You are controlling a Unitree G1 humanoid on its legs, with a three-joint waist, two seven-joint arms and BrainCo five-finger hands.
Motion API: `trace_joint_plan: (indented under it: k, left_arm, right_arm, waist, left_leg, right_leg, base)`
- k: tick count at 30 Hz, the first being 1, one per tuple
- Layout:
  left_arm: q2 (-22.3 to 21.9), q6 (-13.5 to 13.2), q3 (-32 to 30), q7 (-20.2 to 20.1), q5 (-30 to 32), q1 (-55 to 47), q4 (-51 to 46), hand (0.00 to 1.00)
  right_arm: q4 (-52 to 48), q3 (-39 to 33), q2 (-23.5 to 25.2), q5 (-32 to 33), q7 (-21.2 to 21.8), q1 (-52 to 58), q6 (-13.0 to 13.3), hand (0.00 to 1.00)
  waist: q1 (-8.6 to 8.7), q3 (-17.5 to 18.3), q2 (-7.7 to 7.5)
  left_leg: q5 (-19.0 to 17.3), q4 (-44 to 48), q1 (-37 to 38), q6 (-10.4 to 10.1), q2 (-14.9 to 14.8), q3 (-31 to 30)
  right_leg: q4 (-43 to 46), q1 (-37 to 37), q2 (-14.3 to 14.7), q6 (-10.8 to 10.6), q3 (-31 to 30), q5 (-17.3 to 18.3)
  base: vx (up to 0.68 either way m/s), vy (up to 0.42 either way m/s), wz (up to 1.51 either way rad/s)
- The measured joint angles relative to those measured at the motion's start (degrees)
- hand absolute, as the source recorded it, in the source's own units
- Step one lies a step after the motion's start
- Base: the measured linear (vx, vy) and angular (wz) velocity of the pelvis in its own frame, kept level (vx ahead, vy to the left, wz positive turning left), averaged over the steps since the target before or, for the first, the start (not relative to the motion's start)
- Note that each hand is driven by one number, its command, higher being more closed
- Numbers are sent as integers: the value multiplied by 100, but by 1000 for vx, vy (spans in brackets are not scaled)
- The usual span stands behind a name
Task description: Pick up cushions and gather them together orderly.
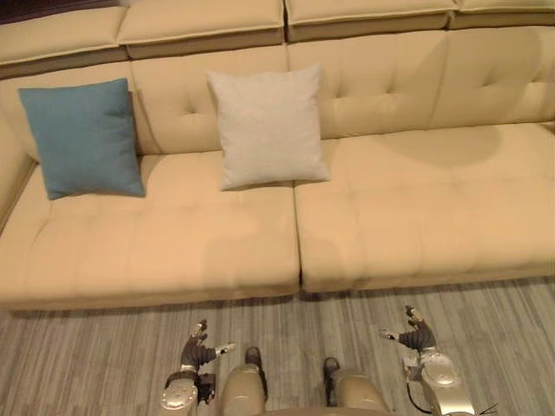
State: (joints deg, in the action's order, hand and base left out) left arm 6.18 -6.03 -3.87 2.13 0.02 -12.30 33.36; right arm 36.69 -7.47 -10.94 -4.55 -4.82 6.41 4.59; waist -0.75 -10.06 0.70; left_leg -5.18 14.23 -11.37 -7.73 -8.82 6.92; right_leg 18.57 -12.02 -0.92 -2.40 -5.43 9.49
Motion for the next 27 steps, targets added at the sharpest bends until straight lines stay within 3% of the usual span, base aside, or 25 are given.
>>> trace_joint_plan:
  k: [3,5,7,8,9,11,13,14,16,17,19,20,21,22,23,24,26,27]
  left_arm:
    - [6,8,110,0,1,104,0,0]
    - [-6,31,122,5,0,91,-11,0]
    - [-5,82,106,37,0,77,-70,0]
    - [-5,83,98,46,0,91,-137,0]
    - [-31,83,100,46,0,112,-163,0]
    - [24,84,99,51,-8,118,-240,0]
    - [11,83,103,53,-40,141,-241,0]
    - [34,84,102,57,-42,209,-238,0]
    - [106,84,102,69,-40,282,-236,0]
    - [127,128,124,67,-39,366,-232,0]
    - [53,130,223,65,-38,529,-235,0]
    - [-3,124,235,66,-38,654,-233,0]
    - [-49,115,340,71,-38,703,-232,0]
    - [-50,112,401,73,-39,702,-231,0]
    - [-89,100,548,72,-44,692,-234,0]
    - [-198,53,613,82,-51,686,-238,0]
    - [-273,28,613,141,-122,624,-256,0]
    - [-272,16,612,178,-171,590,-259,0]
  right_arm:
    - [-51,-135,110,19,-11,130,-2,0]
    - [-248,-166,231,54,-12,174,-17,0]
    - [-476,-161,350,82,-17,167,-17,0]
    - [-523,-161,384,175,-29,147,-17,0]
    - [-521,-160,389,191,-34,136,-19,0]
    - [-425,-159,370,230,-90,102,-14,0]
    - [-142,-168,338,229,-156,29,-18,0]
    - [121,-165,320,225,-168,-45,-35,0]
    - [321,-164,325,220,-170,-159,-91,0]
    - [339,-171,297,220,-173,-195,-98,0]
    - [345,-188,185,218,-179,-203,-112,0]
    - [334,-192,140,218,-193,-166,-113,0]
    - [326,-192,147,219,-262,-167,-113,0]
    - [307,-190,160,219,-274,-170,-113,0]
    - [285,-137,192,219,-285,-185,-110,0]
    - [292,-136,194,218,-333,-212,-111,0]
    - [368,-111,193,215,-394,-189,-117,0]
    - [390,-93,186,215,-396,-187,-116,0]
  waist:
    - [39,39,-60]
    - [97,28,-55]
    - [141,29,-52]
    - [145,28,-55]
    - [142,24,-57]
    - [178,21,-66]
    - [300,62,14]
    - [300,72,83]
    - [281,78,89]
    - [344,62,164]
    - [419,66,331]
    - [457,49,444]
    - [457,19,480]
    - [457,3,480]
    - [441,-46,418]
    - [403,-63,440]
    - [199,-87,414]
    - [175,-102,426]
  left_leg:
    - [-136,48,17,1,10,287]
    - [-428,386,18,-13,1,564]
    - [-760,720,31,-8,-164,968]
    - [-910,823,112,-15,-299,1363]
    - [-949,819,228,-14,-365,1613]
    - [-1103,813,735,-11,-557,2597]
    - [-1095,753,1042,-14,-690,3171]
    - [-1091,761,1328,-17,-829,3717]
    - [-1082,698,1614,-24,-837,4068]
    - [-1075,692,1812,-37,-866,4226]
    - [-1036,1106,1929,-102,-1075,4197]
    - [-825,1864,1934,92,-1354,3967]
    - [-287,2738,1793,812,-1542,3461]
    - [225,3178,1636,1017,-1570,3047]
    - [-4,3755,1361,793,-1451,2403]
    - [-639,4331,832,532,-1078,1668]
    - [-1075,4117,111,582,-579,1118]
    - [-1082,3915,-61,594,-479,1015]
  right_leg:
    - [-317,12,-2,-129,-303,-194]
    - [-448,-68,107,-227,-791,-428]
    - [-493,-207,258,-202,-1200,-528]
    - [-530,-321,205,-74,-1047,-583]
    - [-535,-383,124,3,-821,-635]
    - [-375,-580,-397,480,802,-848]
    - [-202,-569,-885,792,2277,-802]
    - [-3,-511,-1261,943,3525,-731]
    - [162,-550,-1348,899,4038,-794]
    - [275,-718,-1162,656,3801,-755]
    - [402,-807,-845,550,3348,-608]
    - [463,-751,-593,533,3032,-481]
    - [430,-583,-407,552,2685,-394]
    - [371,-448,-344,540,2465,-361]
    - [275,-267,-303,548,2129,-321]
    - [96,-17,-250,589,1658,-223]
    - [-115,354,-273,462,1046,-123]
    - [-170,463,-303,399,964,-84]
  base:
    - [-98,113,-58]
    - [-66,118,-107]
    - [-74,156,-174]
    - [-72,138,-201]
    - [-27,78,-214]
    - [51,90,-221]
    - [145,34,-187]
    - [196,-39,-218]
    - [266,-137,-222]
    - [340,-200,-198]
    - [300,-140,-175]
    - [415,-125,-178]
    - [497,-132,-176]
    - [387,-11,-158]
    - [350,90,-168]
    - [329,133,-175]
    - [294,171,-156]
    - [344,249,-135]
